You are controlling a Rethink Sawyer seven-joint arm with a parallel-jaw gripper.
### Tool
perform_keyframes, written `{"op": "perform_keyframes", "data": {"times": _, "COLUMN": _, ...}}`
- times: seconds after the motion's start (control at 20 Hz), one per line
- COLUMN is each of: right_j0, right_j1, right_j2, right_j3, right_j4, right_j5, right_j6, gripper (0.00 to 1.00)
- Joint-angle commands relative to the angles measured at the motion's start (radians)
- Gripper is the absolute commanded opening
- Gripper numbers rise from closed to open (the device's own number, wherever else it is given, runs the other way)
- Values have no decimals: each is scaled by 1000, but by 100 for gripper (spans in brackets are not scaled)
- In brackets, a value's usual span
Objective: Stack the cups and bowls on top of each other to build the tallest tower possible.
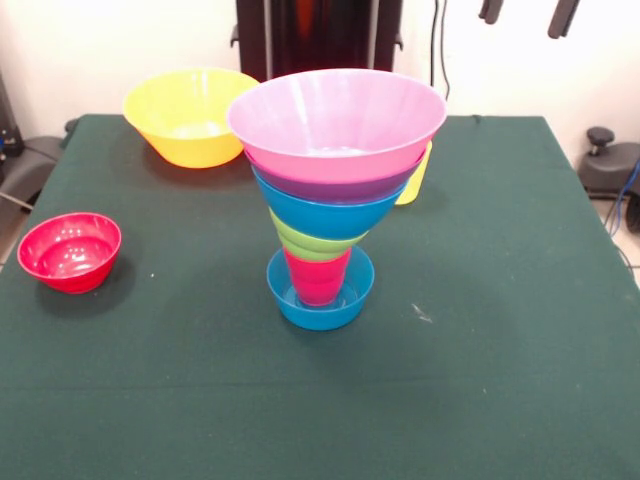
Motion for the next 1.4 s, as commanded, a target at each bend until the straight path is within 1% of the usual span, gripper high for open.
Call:
{"op": "perform_keyframes", "data": {"times": 0.05, "right_j0": 30, "right_j1": 80, "right_j2": 45, "right_j3": 164, "right_j4": -33, "right_j5": -139, "right_j6": -37, "gripper": 100}}
{"op": "perform_keyframes", "data": {"times": 0.3, "right_j0": 42, "right_j1": 81, "right_j2": 46, "right_j3": 215, "right_j4": -19, "right_j5": -194, "right_j6": -27, "gripper": 100}}
{"op": "perform_keyframes", "data": {"times": 0.55, "right_j0": 78, "right_j1": 83, "right_j2": 16, "right_j3": 241, "right_j4": -63, "right_j5": -229, "right_j6": -13, "gripper": 100}}
{"op": "perform_keyframes", "data": {"times": 0.75, "right_j0": 106, "right_j1": 82, "right_j2": -14, "right_j3": 253, "right_j4": -94, "right_j5": -233, "right_j6": 2, "gripper": 100}}
{"op": "perform_keyframes", "data": {"times": 1.05, "right_j0": 98, "right_j1": 56, "right_j2": -19, "right_j3": 307, "right_j4": -76, "right_j5": -247, "right_j6": -18, "gripper": 100}}
{"op": "perform_keyframes", "data": {"times": 1.15, "right_j0": 102, "right_j1": 50, "right_j2": -24, "right_j3": 324, "right_j4": -73, "right_j5": -258, "right_j6": -5, "gripper": 100}}
{"op": "perform_keyframes", "data": {"times": 1.4, "right_j0": 108, "right_j1": 67, "right_j2": -44, "right_j3": 358, "right_j4": -94, "right_j5": -295, "right_j6": 17, "gripper": 100}}
